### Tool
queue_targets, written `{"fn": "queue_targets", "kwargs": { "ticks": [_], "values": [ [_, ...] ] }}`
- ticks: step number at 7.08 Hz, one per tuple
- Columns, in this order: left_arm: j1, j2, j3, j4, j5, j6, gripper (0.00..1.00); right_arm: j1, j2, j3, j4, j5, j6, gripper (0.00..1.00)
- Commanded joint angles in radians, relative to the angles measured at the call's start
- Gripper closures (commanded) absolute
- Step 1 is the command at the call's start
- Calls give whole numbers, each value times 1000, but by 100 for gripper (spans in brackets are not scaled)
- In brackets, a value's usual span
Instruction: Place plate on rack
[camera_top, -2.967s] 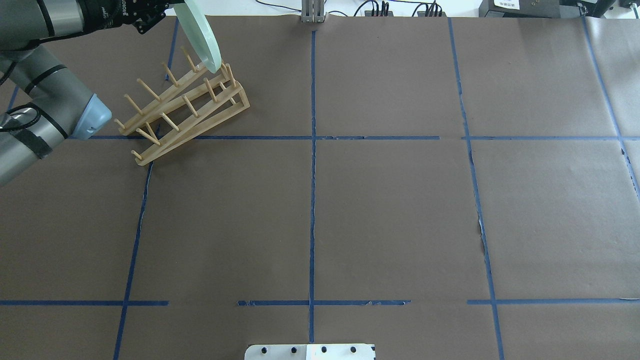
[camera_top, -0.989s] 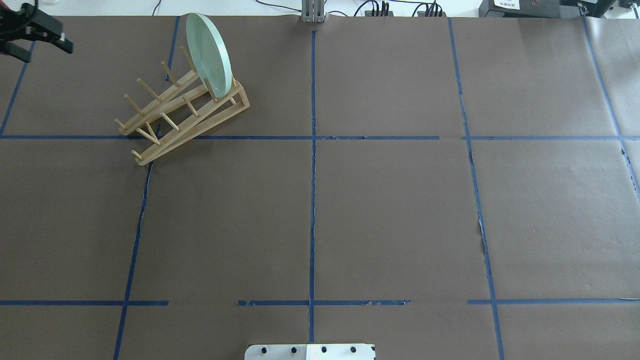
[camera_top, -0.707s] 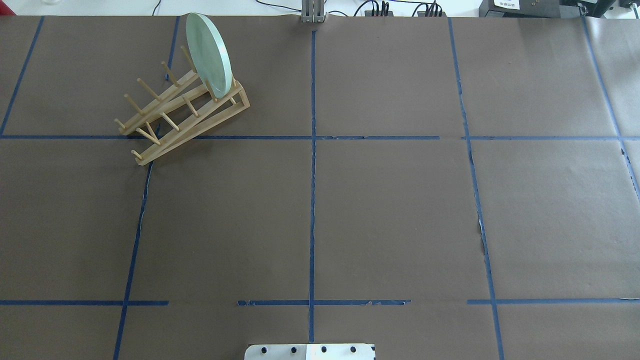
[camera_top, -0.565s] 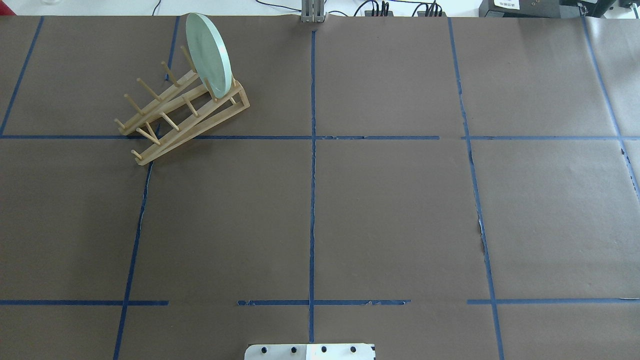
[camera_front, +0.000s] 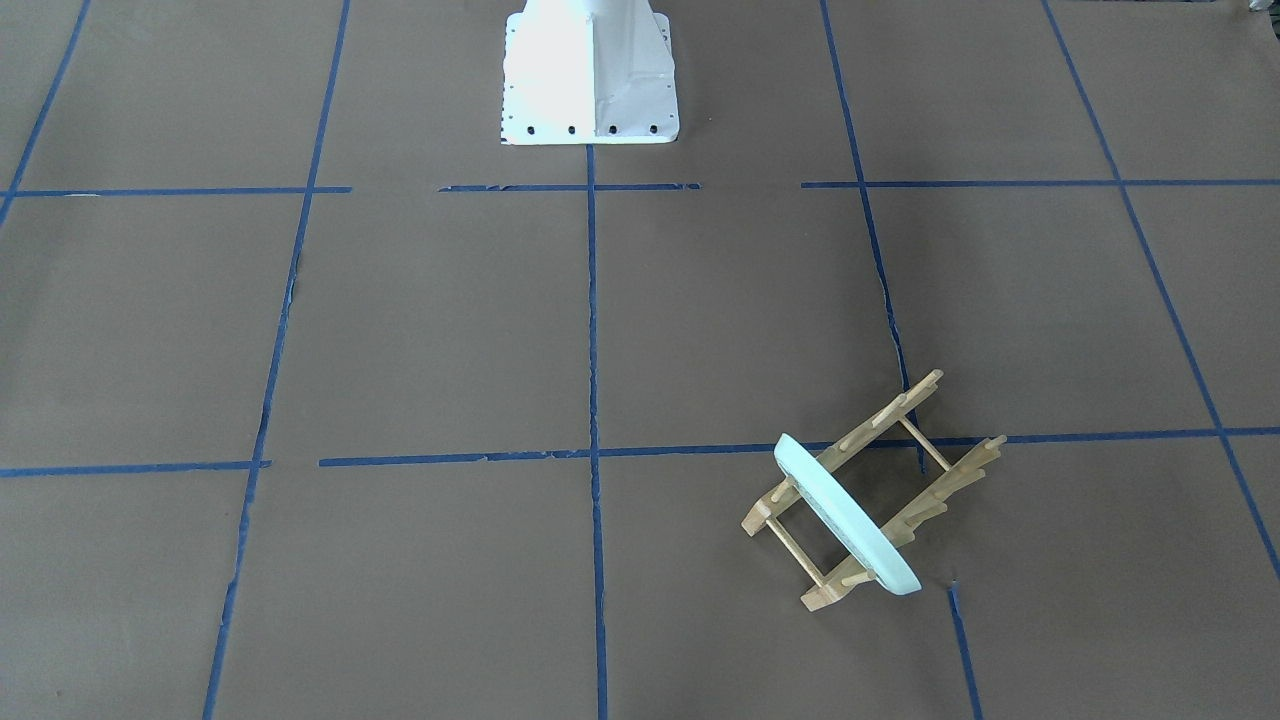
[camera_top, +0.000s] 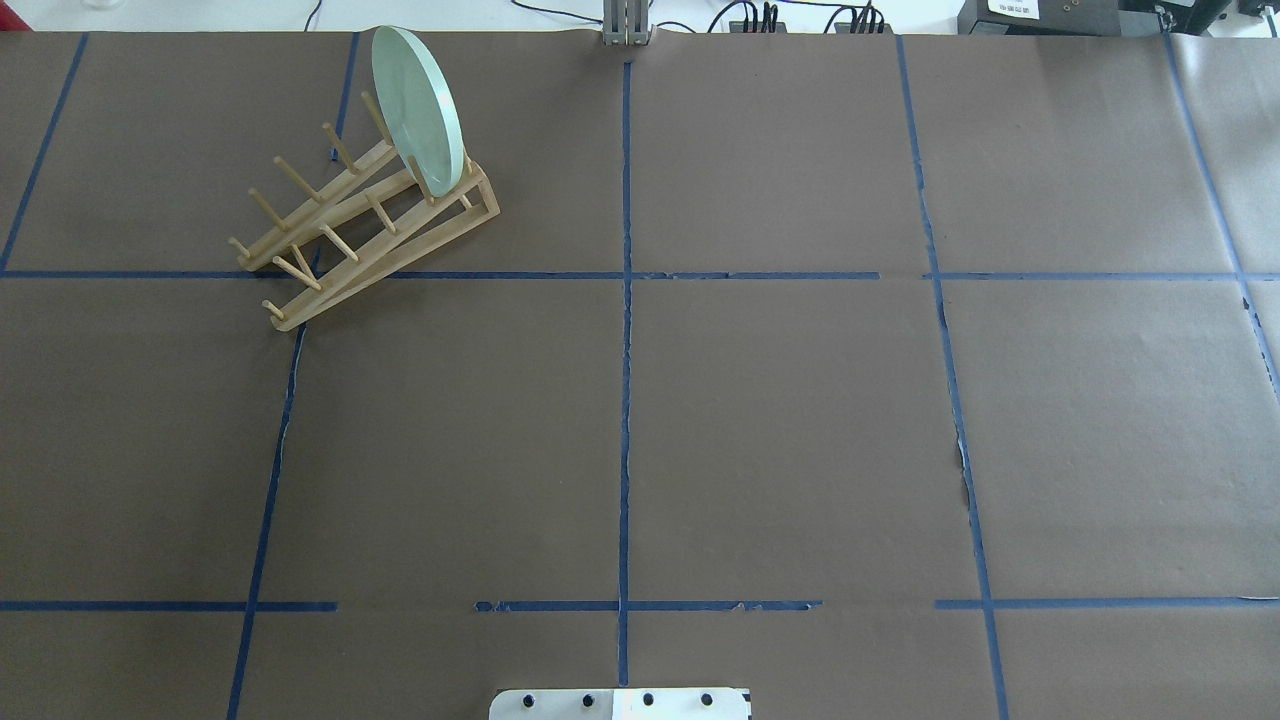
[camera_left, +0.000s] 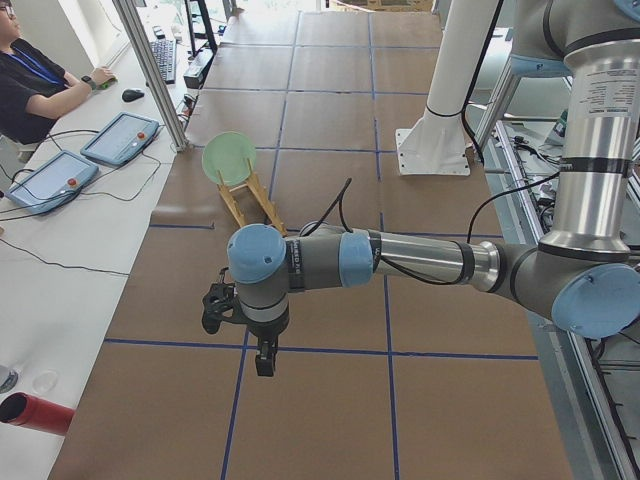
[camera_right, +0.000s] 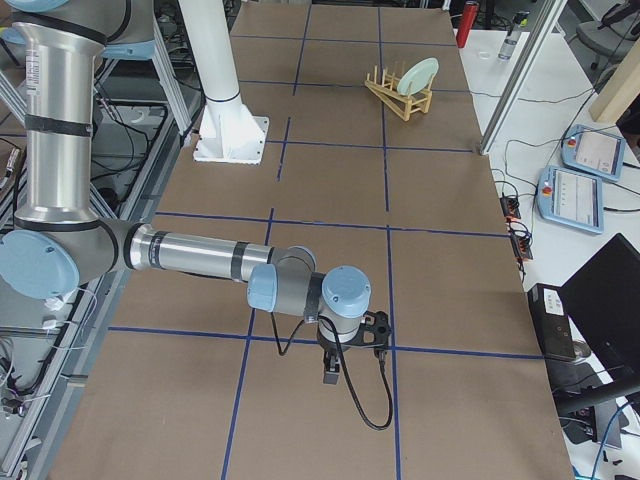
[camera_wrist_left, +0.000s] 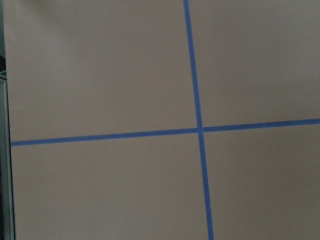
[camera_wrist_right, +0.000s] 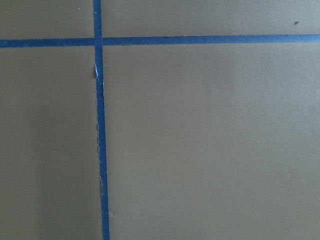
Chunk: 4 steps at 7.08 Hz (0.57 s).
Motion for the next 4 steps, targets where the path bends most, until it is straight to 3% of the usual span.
{"fn": "queue_targets", "kwargs": {
  "ticks": [1,4],
  "values": [
    [4,15,2,-108,-45,-80,0,-1,0,0,0,0,0,0],
    [76,41,7,-219,-41,-136,0,-1,0,0,0,0,0,0]
  ]
}}
